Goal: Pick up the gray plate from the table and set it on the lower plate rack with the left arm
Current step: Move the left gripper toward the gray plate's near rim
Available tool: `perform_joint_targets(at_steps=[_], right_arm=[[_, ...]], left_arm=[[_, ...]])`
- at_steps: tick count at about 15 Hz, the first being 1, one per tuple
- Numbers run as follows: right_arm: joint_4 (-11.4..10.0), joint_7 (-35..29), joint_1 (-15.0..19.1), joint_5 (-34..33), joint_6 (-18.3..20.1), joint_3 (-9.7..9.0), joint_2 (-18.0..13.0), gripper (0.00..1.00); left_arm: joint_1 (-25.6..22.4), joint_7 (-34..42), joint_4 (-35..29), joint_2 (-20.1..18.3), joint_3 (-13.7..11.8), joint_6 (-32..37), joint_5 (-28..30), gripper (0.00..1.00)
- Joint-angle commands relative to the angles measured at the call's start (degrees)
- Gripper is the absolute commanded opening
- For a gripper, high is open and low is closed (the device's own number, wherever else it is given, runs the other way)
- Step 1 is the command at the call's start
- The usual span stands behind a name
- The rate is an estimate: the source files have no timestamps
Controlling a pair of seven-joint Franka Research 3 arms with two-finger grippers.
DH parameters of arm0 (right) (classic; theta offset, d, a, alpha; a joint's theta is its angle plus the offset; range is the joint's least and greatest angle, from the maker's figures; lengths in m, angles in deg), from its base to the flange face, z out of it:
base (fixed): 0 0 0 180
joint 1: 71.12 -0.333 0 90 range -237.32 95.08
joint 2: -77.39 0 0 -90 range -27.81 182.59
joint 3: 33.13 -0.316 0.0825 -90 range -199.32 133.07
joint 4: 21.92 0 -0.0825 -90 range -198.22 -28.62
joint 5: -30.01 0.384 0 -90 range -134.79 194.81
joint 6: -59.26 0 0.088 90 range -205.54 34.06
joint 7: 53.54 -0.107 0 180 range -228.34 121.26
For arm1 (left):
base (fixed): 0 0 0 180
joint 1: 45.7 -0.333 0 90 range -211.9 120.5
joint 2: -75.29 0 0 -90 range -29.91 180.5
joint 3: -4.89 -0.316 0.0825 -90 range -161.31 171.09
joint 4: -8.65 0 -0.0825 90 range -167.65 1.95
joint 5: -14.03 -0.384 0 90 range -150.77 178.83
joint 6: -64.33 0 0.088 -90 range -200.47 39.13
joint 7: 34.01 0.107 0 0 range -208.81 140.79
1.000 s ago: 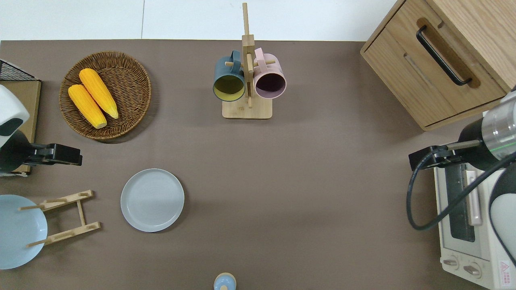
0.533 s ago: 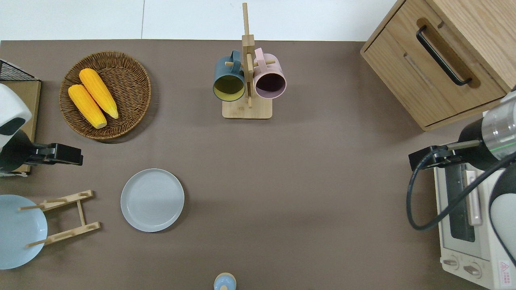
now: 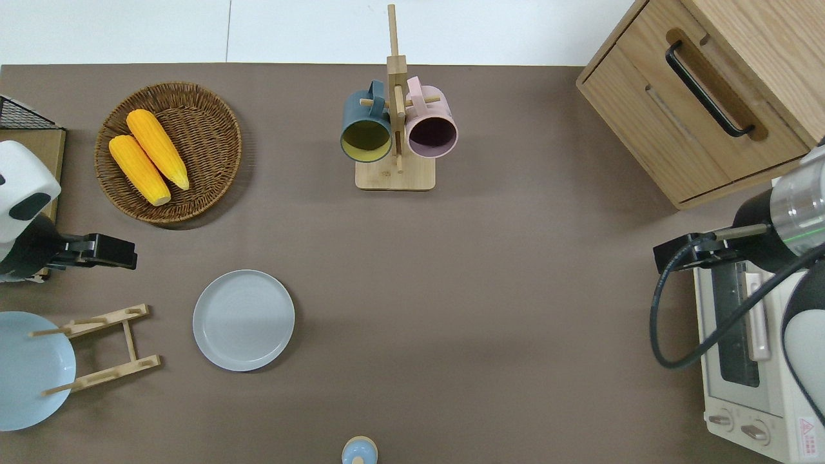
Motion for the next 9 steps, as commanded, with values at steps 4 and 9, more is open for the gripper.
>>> perform_joint_targets(at_steps=[4, 9], right_arm=[[0.42, -0.68, 1.34, -0.37, 0.63, -1.21, -0.12, 0.983], [0.42, -0.68, 1.34, -0.28, 0.63, -1.22, -0.2, 0.983]], left_arm=[[-0.22, 0.13, -8.31, -2.48, -0.14, -6.58, -0.51, 0.99], [-0.66, 0.22, -18.32, -5.2, -0.58, -15.55, -0.51, 0.99]])
